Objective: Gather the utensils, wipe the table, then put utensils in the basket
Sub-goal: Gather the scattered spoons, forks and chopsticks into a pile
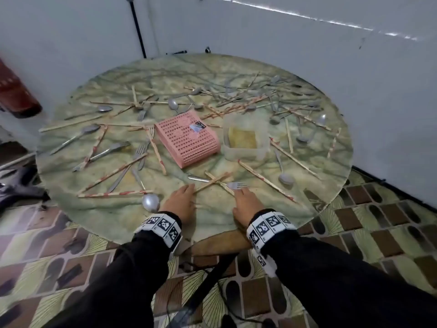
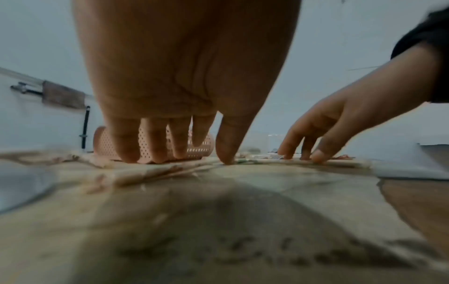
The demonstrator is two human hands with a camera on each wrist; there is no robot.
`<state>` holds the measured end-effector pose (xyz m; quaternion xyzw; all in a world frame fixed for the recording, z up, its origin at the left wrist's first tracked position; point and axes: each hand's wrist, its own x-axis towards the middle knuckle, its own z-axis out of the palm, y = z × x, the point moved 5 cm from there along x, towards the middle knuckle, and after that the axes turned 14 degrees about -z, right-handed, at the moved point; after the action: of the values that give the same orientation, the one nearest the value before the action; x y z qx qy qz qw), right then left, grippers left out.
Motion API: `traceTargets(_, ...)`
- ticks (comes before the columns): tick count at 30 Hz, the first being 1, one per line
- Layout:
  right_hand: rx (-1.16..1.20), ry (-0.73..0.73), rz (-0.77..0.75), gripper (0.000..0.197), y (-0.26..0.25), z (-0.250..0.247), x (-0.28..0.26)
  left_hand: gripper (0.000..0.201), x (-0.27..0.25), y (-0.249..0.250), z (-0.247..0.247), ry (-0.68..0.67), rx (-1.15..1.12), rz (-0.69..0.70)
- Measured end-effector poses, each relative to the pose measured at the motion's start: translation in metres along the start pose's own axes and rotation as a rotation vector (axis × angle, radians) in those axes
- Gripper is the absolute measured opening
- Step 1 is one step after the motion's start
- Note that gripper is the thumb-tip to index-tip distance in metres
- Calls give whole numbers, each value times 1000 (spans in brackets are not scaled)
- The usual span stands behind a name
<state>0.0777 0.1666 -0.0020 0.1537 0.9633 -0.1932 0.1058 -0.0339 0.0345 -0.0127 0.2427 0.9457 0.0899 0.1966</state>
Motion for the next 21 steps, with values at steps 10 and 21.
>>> traceTargets(10, -85, -120, 13, 28, 6, 0, 5, 26, 15, 17, 7, -60, 205, -95)
traceTargets(21, 151, 256, 311, 27, 75, -44, -1, 20, 44, 43, -24, 58, -145, 20)
